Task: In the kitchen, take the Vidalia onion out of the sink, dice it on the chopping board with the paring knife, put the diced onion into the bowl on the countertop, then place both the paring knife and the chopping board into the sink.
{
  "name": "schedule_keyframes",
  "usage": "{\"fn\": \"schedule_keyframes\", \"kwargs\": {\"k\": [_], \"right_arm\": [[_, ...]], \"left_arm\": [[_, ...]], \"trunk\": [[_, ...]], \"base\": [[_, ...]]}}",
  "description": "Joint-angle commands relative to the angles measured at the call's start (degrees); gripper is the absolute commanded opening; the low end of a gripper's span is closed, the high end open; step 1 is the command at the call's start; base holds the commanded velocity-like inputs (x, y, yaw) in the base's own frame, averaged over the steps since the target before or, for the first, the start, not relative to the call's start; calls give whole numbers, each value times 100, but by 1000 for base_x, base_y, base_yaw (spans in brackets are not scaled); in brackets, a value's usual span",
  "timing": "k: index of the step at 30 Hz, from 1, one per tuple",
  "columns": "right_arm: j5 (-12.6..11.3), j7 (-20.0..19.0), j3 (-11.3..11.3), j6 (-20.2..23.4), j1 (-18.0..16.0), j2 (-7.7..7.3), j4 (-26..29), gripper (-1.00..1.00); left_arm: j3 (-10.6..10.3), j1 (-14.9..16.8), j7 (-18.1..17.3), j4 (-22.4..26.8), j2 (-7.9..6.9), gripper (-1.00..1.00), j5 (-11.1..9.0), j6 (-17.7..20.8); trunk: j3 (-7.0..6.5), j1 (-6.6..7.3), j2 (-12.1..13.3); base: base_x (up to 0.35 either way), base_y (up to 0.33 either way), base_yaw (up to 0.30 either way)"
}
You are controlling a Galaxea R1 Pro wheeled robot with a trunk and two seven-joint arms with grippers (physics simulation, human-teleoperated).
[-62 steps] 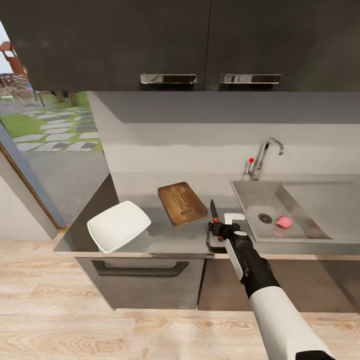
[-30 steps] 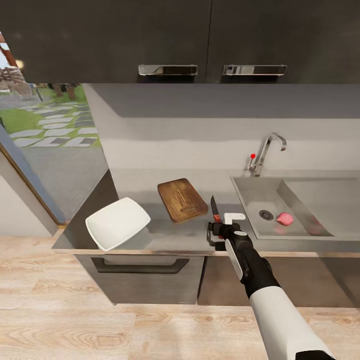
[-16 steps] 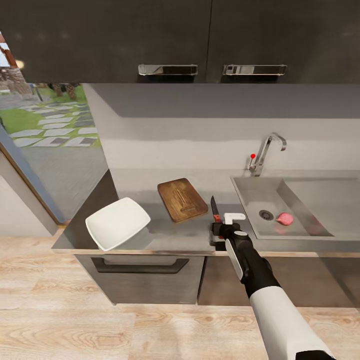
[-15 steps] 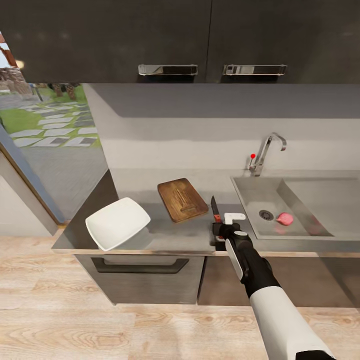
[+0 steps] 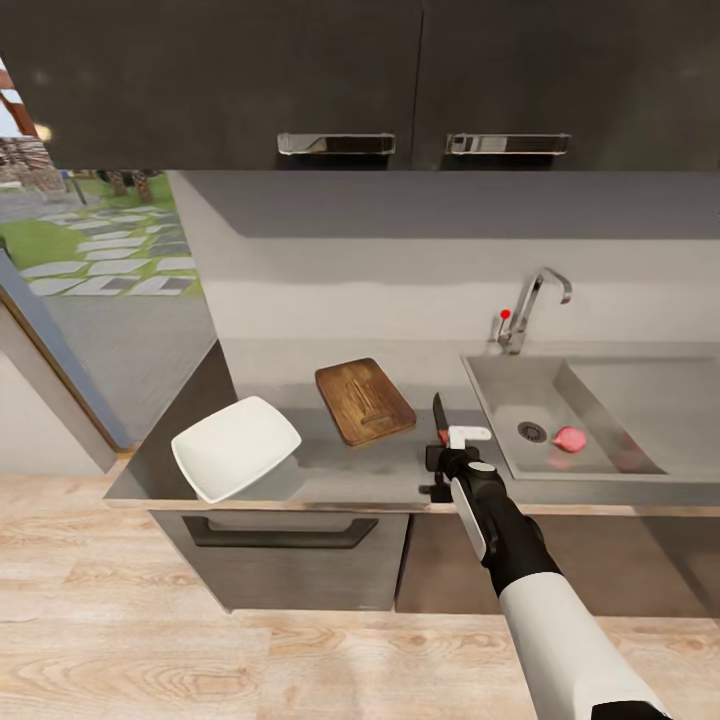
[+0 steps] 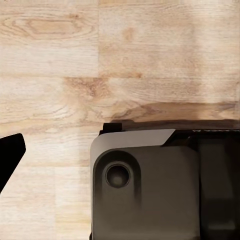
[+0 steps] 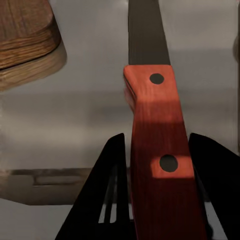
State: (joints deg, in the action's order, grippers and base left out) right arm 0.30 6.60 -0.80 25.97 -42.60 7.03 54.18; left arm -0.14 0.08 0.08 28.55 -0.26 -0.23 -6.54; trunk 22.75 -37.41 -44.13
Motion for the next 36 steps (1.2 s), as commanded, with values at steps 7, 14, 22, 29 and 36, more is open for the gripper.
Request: {"fn": "schedule_keyframes", "kwargs": {"k": [7,14,22,29,36], "right_arm": [[-4,31,-8,31,-3,0,8,-100],[-4,34,-8,31,-3,0,14,-100],[4,30,-8,25,-3,0,49,-100],[5,32,-8,22,-3,0,61,-100],[5,29,-8,22,-3,0,64,-100]], "left_arm": [[-2,1,1,1,-1,100,-3,-14],[-3,1,1,1,-1,100,-3,-14],[-3,1,1,1,-1,100,5,-14],[-3,1,1,1,-1,100,5,-14],[-3,1,1,1,-1,100,5,-14]], "trunk": [[-58,-1,-5],[-122,-1,-5],[-196,-1,-5],[-261,-1,-5],[-325,-1,-5]], "base": [[0,0,0],[0,0,0],[-8,2,0],[-15,3,0],[0,0,0]]}}
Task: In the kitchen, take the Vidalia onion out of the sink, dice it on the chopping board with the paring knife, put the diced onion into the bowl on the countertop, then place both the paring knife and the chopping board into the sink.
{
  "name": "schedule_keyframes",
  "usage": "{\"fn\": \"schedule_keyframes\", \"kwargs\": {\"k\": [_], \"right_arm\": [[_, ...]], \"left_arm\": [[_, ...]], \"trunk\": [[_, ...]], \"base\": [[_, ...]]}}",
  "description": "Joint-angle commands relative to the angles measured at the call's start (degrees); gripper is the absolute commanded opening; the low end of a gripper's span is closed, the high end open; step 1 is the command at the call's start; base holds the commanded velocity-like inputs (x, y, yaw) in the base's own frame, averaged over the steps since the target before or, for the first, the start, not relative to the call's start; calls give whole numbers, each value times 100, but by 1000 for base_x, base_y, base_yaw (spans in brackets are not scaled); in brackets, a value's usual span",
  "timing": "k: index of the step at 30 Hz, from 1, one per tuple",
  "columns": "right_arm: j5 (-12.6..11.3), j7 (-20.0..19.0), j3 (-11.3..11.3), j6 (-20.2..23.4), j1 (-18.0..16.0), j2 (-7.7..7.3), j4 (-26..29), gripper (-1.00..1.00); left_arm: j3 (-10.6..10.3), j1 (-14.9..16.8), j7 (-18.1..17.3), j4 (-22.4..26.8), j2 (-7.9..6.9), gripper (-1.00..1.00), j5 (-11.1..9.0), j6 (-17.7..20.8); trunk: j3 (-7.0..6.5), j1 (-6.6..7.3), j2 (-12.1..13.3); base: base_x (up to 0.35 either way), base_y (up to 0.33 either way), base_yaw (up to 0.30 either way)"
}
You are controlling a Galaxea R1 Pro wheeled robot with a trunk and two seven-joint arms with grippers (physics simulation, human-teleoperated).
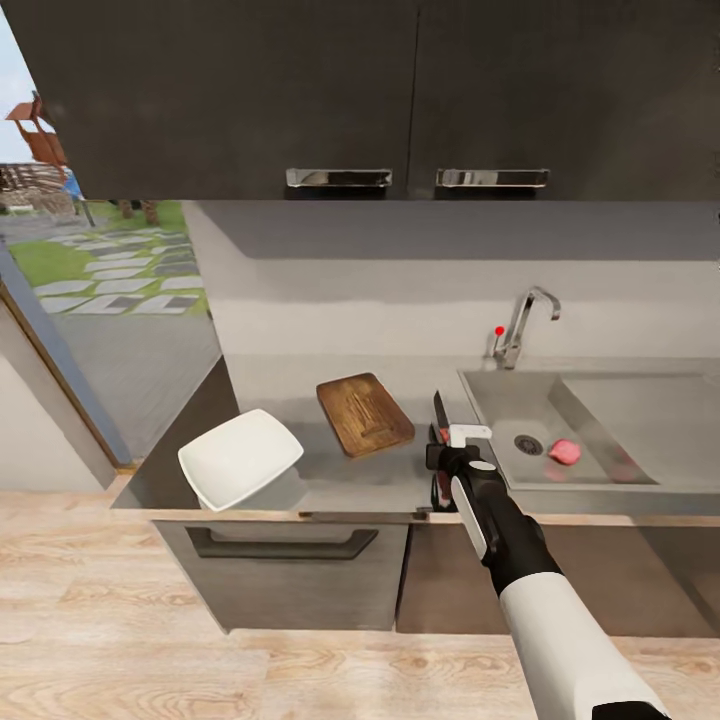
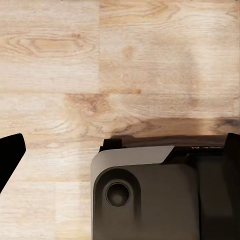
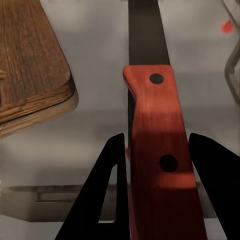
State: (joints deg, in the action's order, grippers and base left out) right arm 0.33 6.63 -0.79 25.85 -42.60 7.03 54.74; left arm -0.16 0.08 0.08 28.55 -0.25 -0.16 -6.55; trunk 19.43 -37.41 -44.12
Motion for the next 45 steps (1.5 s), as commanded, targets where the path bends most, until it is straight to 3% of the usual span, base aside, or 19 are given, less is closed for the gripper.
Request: {"fn": "schedule_keyframes", "kwargs": {"k": [1,7,25,45], "right_arm": [[3,27,-8,34,-3,0,6,-100],[3,27,-8,34,-3,0,4,-100],[3,24,-8,34,-3,0,10,-100],[3,22,-8,34,-3,0,10,-100]], "left_arm": [[-2,1,1,2,-1,100,-2,-13],[-10,1,1,2,-1,100,-2,-13],[-18,1,1,2,-1,100,-1,-13],[-12,1,1,2,-1,100,7,-13]], "trunk": [[-3,-1,-5],[-58,-1,-5],[-224,-1,-5],[-409,-1,-5]], "base": [[0,0,0],[-72,0,0],[-283,-14,0],[-74,-260,0]]}}
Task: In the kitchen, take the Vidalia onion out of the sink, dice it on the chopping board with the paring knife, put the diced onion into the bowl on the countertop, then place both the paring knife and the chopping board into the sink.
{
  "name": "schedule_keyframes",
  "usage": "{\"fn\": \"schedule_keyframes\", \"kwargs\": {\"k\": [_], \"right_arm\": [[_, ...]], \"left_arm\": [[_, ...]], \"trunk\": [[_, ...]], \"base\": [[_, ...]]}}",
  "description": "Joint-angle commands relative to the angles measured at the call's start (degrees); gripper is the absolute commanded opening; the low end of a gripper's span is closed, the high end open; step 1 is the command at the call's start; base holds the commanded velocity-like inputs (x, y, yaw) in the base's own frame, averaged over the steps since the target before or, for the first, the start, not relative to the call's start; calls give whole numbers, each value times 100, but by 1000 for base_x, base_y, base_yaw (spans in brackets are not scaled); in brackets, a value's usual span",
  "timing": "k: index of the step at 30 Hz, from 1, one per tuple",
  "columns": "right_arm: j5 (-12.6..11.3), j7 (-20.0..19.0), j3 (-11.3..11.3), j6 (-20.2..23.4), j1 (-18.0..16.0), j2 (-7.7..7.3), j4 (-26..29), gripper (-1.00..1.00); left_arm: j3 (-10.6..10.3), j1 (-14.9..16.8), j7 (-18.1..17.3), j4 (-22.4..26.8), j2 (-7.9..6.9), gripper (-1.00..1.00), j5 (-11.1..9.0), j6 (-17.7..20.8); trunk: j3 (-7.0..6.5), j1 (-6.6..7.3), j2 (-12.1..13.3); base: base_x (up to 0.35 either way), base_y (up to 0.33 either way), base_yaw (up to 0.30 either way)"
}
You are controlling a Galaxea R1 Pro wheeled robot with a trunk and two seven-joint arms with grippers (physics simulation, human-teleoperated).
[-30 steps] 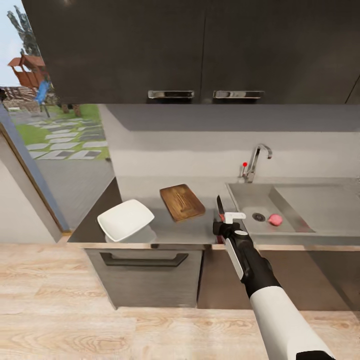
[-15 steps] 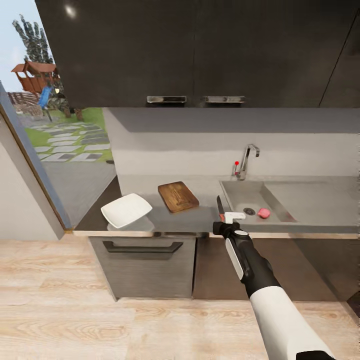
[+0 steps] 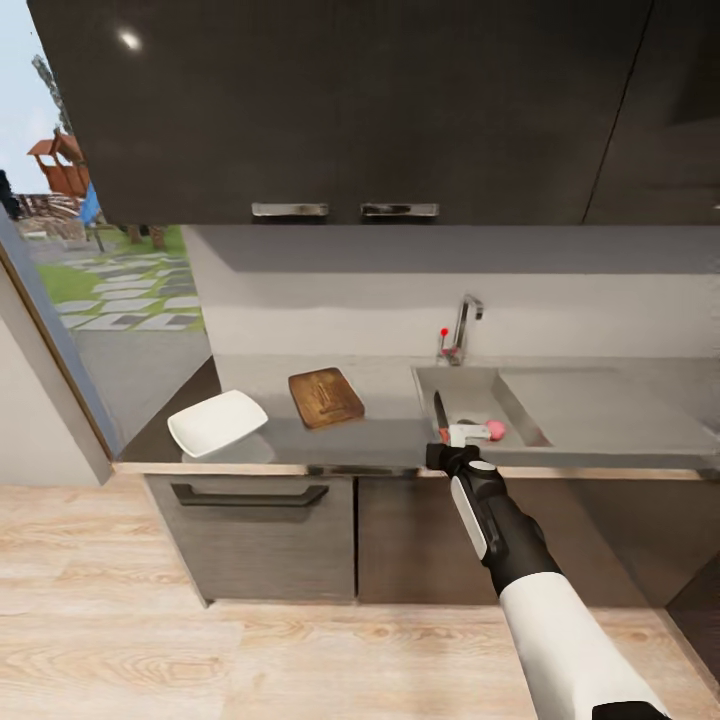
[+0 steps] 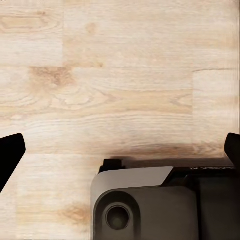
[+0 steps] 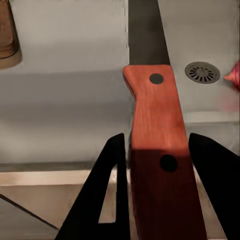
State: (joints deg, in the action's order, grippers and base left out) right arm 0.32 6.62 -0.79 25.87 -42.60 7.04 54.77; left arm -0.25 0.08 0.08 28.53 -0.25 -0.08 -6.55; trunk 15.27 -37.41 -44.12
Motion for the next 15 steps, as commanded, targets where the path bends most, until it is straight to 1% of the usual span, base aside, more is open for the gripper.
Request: {"fn": "schedule_keyframes", "kwargs": {"k": [1,12,15], "right_arm": [[1,24,-8,32,-3,-1,7,-100],[-6,24,-8,32,-3,-1,7,-100],[-4,25,-8,32,-3,-1,7,-100]], "left_arm": [[-2,1,1,3,0,100,-1,-13],[-2,1,-1,7,-2,100,-1,-16],[-1,1,0,6,-2,100,-4,-66]], "trunk": [[-2,-1,-5],[-87,-1,-5],[-90,-1,-5]], "base": [[0,-307,0],[0,-304,0],[0,-131,0]]}}
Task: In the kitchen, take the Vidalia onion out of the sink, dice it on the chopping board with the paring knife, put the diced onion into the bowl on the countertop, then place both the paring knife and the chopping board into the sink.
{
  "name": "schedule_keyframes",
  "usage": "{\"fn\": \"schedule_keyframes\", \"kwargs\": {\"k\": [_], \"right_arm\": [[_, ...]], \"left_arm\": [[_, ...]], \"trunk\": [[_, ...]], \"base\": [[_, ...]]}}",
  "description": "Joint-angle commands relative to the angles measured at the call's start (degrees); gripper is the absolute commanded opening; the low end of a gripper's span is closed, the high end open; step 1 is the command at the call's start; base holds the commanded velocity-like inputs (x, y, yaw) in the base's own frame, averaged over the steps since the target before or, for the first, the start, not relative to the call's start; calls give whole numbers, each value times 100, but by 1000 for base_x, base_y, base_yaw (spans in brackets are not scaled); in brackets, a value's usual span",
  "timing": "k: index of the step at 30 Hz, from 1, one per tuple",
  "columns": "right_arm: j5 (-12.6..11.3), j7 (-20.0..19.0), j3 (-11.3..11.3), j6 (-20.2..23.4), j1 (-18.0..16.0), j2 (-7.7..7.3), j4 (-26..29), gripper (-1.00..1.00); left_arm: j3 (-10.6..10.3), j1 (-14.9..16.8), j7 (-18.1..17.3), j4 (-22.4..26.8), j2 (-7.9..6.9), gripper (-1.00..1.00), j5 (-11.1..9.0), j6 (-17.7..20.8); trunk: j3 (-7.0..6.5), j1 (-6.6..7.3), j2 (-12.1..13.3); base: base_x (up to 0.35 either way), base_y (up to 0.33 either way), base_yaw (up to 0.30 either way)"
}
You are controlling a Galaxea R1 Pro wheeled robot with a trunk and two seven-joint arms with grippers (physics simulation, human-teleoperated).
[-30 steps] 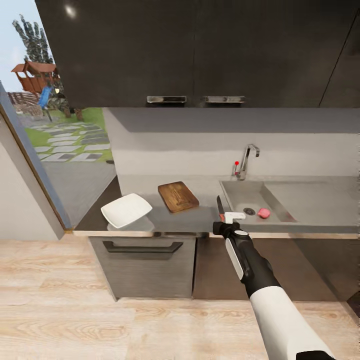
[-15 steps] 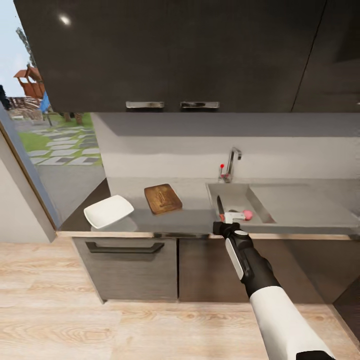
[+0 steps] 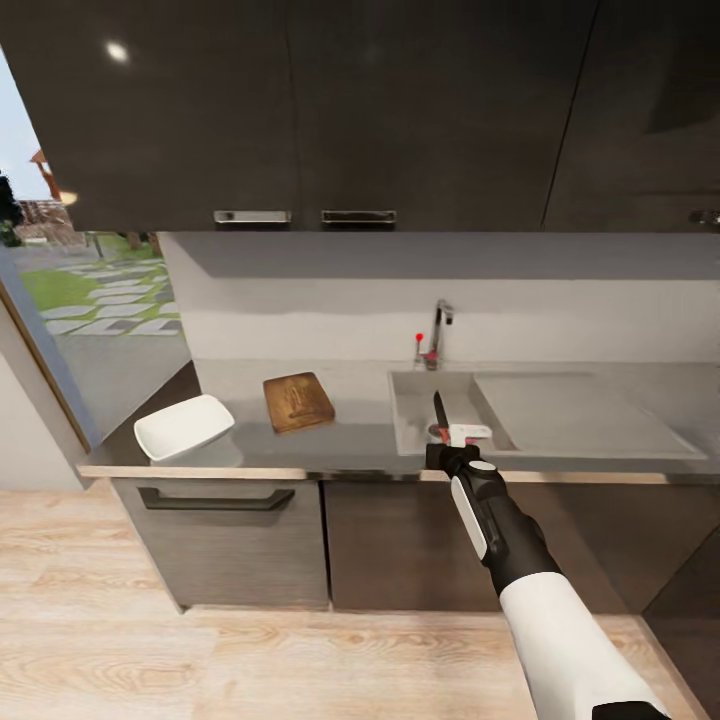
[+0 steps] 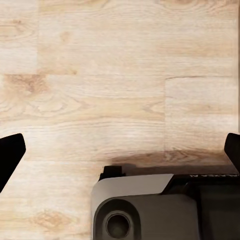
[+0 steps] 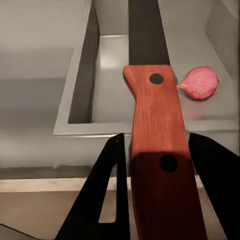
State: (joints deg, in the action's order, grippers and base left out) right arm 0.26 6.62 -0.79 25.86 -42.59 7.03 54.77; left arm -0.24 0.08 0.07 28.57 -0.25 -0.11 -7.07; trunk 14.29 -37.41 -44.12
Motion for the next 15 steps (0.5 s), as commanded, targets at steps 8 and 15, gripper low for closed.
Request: {"fn": "schedule_keyframes", "kwargs": {"k": [8,15], "right_arm": [[9,24,0,33,-3,-24,15,-100],[9,16,0,35,-3,-27,16,-100]], "left_arm": [[14,1,31,858,36,100,-24,-17],[-17,1,30,3033,46,100,-32,1562]], "trunk": [[6,-1,-6],[6,-1,-6]], "base": [[0,-21,0],[0,0,0]]}}
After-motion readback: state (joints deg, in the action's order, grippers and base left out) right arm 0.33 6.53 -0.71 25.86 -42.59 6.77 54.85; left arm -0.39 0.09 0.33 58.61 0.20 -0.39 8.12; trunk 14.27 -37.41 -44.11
